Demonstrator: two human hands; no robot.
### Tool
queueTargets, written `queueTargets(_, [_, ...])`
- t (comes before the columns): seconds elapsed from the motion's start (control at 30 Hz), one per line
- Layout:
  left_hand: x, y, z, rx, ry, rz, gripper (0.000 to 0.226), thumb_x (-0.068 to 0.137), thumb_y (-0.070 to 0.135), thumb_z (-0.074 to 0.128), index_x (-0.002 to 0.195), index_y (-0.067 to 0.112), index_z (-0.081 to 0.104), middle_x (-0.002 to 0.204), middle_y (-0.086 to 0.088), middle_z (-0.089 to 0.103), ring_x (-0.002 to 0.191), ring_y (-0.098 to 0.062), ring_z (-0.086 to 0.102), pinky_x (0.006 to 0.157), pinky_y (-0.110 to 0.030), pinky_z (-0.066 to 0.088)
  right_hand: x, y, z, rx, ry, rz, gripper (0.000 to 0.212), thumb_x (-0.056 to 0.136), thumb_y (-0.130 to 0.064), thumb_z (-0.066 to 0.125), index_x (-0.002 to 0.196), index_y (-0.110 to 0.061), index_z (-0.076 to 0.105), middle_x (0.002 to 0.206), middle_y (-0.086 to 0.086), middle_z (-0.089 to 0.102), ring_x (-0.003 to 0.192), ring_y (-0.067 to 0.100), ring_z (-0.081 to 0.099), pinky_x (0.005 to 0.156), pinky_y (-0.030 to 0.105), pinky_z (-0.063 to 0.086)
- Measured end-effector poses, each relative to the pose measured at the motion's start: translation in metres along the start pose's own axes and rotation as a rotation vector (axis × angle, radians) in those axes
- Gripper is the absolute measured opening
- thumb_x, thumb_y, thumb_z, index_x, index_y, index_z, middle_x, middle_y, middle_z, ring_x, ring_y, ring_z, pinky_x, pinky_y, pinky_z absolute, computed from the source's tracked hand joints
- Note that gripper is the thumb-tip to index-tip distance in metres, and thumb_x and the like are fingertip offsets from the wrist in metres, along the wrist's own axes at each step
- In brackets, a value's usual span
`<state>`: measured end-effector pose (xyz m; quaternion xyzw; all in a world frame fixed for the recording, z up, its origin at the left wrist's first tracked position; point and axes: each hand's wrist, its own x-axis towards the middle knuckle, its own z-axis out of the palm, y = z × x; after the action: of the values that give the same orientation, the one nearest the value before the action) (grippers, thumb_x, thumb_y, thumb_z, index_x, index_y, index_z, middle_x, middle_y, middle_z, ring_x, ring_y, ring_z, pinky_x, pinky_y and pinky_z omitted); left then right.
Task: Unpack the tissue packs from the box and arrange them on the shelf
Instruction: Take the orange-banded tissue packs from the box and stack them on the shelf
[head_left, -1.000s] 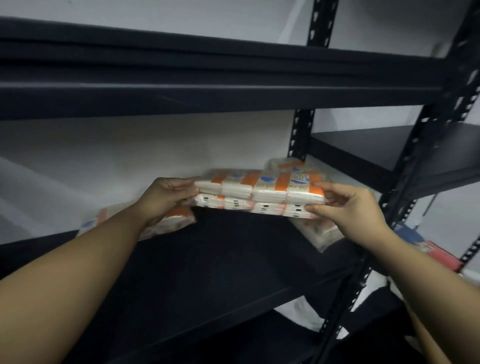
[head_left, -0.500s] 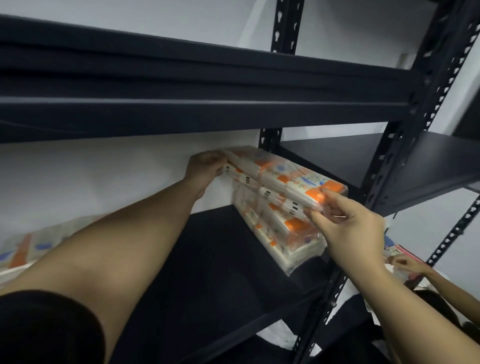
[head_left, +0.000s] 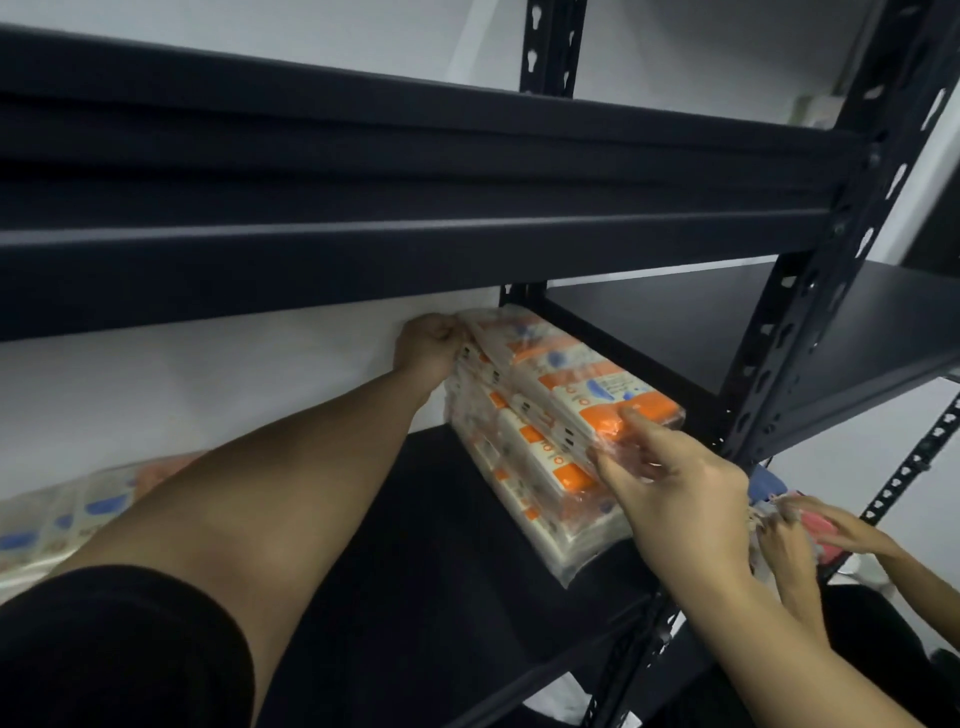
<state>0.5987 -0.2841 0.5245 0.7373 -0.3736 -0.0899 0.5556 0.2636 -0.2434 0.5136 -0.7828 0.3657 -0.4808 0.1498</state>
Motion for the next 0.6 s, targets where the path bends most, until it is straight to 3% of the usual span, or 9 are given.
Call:
queueTargets(0.23, [0.008,-0.003,0.003,0.271,0.06,0.08,0.035,0.102,0.035,0.053,0.068,0.027,0.059,0.074,0.008,0.065,0.072,-0.016,0.065,0.064,-0.027,0.048,0.003,0.002,0.007,0.005,-0.051,0.004,0.056,0.081,-0.032,0.084,0.134,-0.021,0.07,0.122,0.003,0.075,0.105,0.017,0.072,0.095,0.04,0.06])
queueTargets(0.4, [0.015,-0.001,-0.003,0.545,0.169,0.134,0.041,0.099,0.036,0.058,0.06,0.024,0.055,0.063,0.008,0.058,0.063,-0.018,0.064,0.05,-0.024,0.037,0.004,-0.001,0.01,-0.013,-0.072,0.0,0.059,0.08,-0.041,0.083,0.134,-0.021,0.07,0.117,0.0,0.077,0.1,0.014,0.073,0.093,0.039,0.061])
queueTargets(0.6, [0.012,0.006,-0.007,0.682,0.204,0.111,0.037,0.096,0.049,0.064,0.078,0.017,0.067,0.075,0.0,0.067,0.068,-0.021,0.066,0.057,-0.032,0.053,0.001,-0.002,0.012,-0.012,-0.088,-0.027,0.065,0.079,-0.053,0.071,0.137,-0.023,0.068,0.116,-0.004,0.077,0.1,0.011,0.073,0.093,0.038,0.06])
